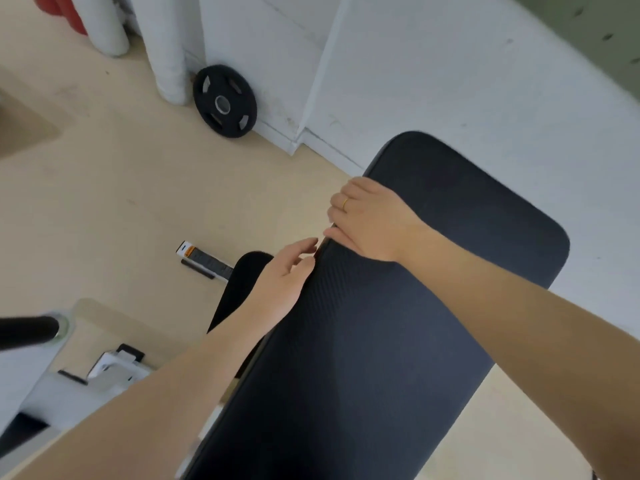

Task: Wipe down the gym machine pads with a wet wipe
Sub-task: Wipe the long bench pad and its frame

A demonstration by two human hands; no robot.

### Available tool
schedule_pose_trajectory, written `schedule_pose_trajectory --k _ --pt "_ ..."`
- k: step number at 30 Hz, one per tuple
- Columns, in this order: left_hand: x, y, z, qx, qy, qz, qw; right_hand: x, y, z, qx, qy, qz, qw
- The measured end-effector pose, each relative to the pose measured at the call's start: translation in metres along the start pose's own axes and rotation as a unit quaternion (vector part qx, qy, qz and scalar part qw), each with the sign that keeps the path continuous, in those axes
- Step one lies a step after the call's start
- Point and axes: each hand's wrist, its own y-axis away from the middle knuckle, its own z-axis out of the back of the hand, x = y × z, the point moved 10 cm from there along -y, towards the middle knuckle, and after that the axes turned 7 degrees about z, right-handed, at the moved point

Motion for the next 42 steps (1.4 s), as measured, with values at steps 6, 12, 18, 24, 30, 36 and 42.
schedule_pose_trajectory --k 6,12,18,24,30,36,42 --pt "-0.104 -0.032 -0.025 -0.002 -0.155 -0.107 0.982 -0.103 0.011 -0.002 0.006 -0.036 -0.190 0.981" --pt "-0.160 -0.061 -0.052 -0.021 -0.272 -0.138 0.952 -0.159 0.109 -0.031 0.021 -0.164 -0.464 0.870" --pt "-0.171 -0.076 -0.055 -0.029 -0.239 -0.131 0.962 -0.143 0.177 -0.027 0.002 -0.145 -0.566 0.811" --pt "-0.171 -0.082 -0.048 -0.043 -0.184 -0.121 0.974 -0.144 0.086 -0.012 -0.021 -0.204 -0.539 0.817" --pt "-0.174 -0.073 -0.051 -0.082 -0.201 -0.140 0.966 -0.137 0.067 -0.011 -0.042 -0.257 -0.476 0.840" --pt "-0.169 -0.069 -0.052 -0.072 -0.190 -0.104 0.973 -0.136 0.147 -0.020 -0.016 -0.210 -0.565 0.798" --pt "-0.167 -0.070 -0.052 -0.076 -0.169 -0.090 0.979 -0.128 0.229 -0.028 0.012 -0.177 -0.681 0.710"
